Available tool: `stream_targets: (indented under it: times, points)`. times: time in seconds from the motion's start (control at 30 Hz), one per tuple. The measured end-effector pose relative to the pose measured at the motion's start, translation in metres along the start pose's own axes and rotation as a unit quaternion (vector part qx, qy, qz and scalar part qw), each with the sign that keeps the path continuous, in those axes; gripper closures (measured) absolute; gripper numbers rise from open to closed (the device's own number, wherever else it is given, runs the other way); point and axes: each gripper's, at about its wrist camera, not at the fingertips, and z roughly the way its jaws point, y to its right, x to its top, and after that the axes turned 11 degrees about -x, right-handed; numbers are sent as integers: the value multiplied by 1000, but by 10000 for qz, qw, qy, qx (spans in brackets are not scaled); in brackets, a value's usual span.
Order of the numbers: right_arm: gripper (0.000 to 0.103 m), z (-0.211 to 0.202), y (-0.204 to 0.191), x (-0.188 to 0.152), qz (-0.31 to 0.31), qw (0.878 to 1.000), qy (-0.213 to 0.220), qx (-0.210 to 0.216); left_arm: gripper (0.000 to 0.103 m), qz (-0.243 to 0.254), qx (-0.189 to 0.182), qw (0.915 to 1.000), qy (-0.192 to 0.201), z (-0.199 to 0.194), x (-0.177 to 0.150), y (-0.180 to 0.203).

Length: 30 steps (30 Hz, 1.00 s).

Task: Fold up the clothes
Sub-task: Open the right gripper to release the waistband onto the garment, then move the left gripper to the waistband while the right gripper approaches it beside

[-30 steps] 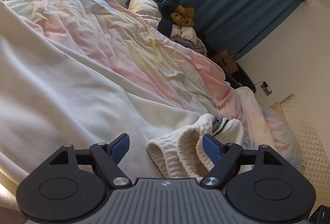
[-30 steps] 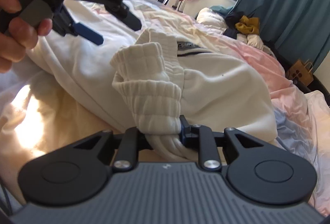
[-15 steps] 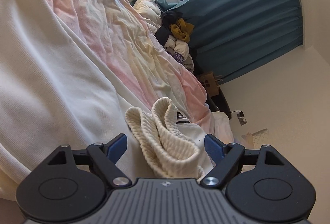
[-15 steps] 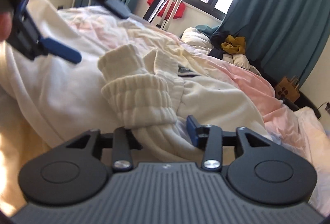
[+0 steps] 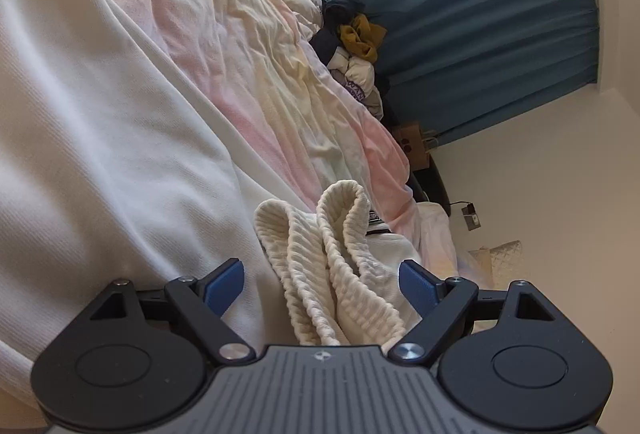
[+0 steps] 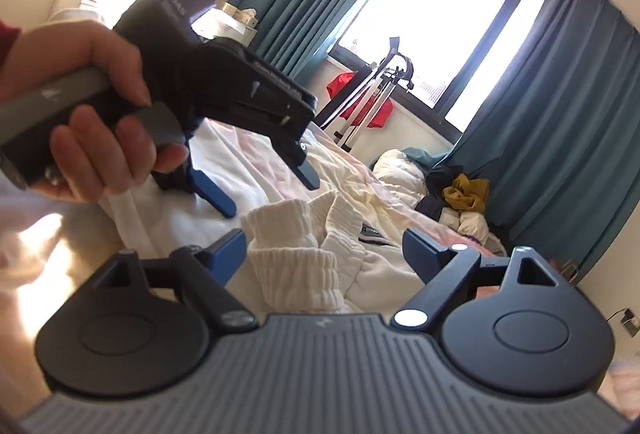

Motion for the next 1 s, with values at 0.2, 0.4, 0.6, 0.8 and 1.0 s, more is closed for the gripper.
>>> stream_targets:
  times: [0.2, 0.4, 0.6, 0.8, 1.0]
  points:
    - [38, 24, 7, -9, 605, 9956, -640, 310, 39, 35, -284, 9995, -158, 27, 14, -4]
    - [51, 42, -7, -21, 866, 9805, -1291, 1200, 40, 129, -840, 9960, -285, 40, 12, -8]
    - [50, 47, 16, -19, 1422, 9707, -1281, 1452, 41, 373, -487, 9981, -74, 31, 16, -5]
    - [50, 35, 81, -16, 2937, 9374, -971, 1598, 40, 816, -569, 9947, 242, -3, 12, 24]
    - [48, 93, 116, -24, 3907, 8947, -1543, 1521, 40, 1448, -408, 9884, -187, -18, -14, 55]
